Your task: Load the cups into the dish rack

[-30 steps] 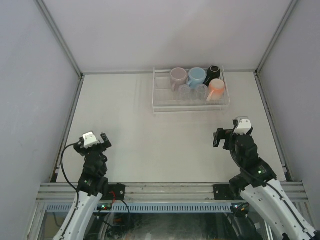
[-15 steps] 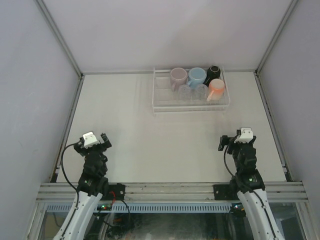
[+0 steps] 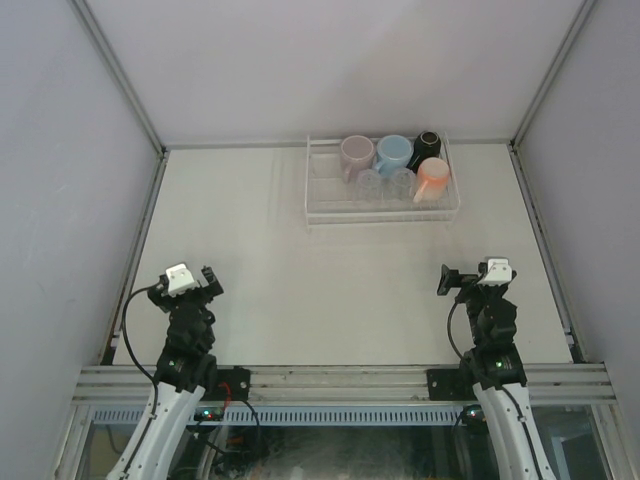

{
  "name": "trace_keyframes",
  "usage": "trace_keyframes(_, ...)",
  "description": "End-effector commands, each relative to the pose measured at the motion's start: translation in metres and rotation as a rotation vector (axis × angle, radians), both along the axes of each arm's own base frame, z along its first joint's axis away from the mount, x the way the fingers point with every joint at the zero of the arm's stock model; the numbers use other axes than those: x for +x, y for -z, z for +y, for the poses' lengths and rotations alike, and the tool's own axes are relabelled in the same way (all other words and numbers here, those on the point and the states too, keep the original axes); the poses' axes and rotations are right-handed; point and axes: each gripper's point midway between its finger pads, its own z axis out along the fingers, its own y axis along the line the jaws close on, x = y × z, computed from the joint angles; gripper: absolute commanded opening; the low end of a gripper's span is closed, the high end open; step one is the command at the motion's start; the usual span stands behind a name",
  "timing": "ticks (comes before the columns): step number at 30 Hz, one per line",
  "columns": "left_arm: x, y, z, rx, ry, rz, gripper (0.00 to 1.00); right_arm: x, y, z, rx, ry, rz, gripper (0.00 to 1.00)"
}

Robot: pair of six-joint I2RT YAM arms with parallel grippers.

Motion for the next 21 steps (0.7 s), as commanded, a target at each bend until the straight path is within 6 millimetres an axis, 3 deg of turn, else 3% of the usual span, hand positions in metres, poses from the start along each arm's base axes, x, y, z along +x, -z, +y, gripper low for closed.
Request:
trace_keyframes(1,0.0017,0.0122,0.0008,-0.012,-0.003,-0.072,1.00,-0.0009,0.0222,-0.0014,0.002,0.000,0.045,1.00)
trace_keyframes(21,0.0017,0.0122,0.0010,-0.012,-0.004,-0.073,1.00,-0.0009,0.0216,-0.0013,0.003,-0.002,0.043,1.00)
